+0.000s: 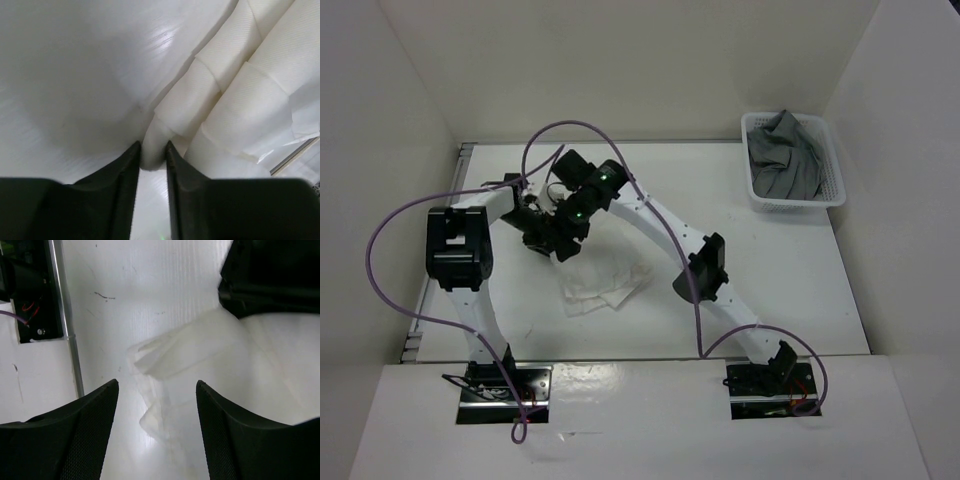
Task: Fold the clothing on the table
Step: Fold the skirt
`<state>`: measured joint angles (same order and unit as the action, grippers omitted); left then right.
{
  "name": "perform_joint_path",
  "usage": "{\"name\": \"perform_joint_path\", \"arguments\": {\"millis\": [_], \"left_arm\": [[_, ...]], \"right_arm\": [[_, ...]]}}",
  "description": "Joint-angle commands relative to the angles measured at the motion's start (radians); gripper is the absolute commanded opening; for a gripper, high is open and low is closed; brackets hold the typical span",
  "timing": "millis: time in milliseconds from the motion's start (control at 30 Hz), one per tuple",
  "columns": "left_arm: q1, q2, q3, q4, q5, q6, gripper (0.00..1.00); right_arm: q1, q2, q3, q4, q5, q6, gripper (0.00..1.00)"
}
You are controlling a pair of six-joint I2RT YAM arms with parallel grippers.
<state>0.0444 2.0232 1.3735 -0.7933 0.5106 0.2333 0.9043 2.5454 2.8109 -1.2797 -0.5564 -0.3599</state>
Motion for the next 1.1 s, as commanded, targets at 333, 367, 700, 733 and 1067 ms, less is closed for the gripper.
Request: {"name": "perform_joint_path", "arguments": {"millis": [333, 367, 700, 733, 1067], "left_arm": [[0.279, -0.282, 0.035, -0.101, -0.003, 0.123, 0.65], [0.288, -0.326, 0.044, -0.124, 0.012, 0.132, 0.69], [0.310, -0.691, -0.256, 0.024, -0.016, 0.019, 1.00], [0.321, -0.737, -0.314, 0.073, -0.056, -0.027, 1.00], [0.446, -0.859, -0.343, 0.146, -0.196, -0.128, 1.00]], "right_arm": [[-0.501, -0.606, -0.712, 0.149, 0.146, 0.002, 0.78], [-0.533, -0.701, -0.797, 0.231, 0.186, 0.003, 0.79], [-0.701, -1.279, -1.692, 0.721, 0.621, 0.179, 0.93], [-0.785, -1.322, -1.762, 0.740, 0.621, 0.191, 0.94], [-1.114, -1.530, -1.898, 0.815, 0.702, 0.245, 0.99]]}}
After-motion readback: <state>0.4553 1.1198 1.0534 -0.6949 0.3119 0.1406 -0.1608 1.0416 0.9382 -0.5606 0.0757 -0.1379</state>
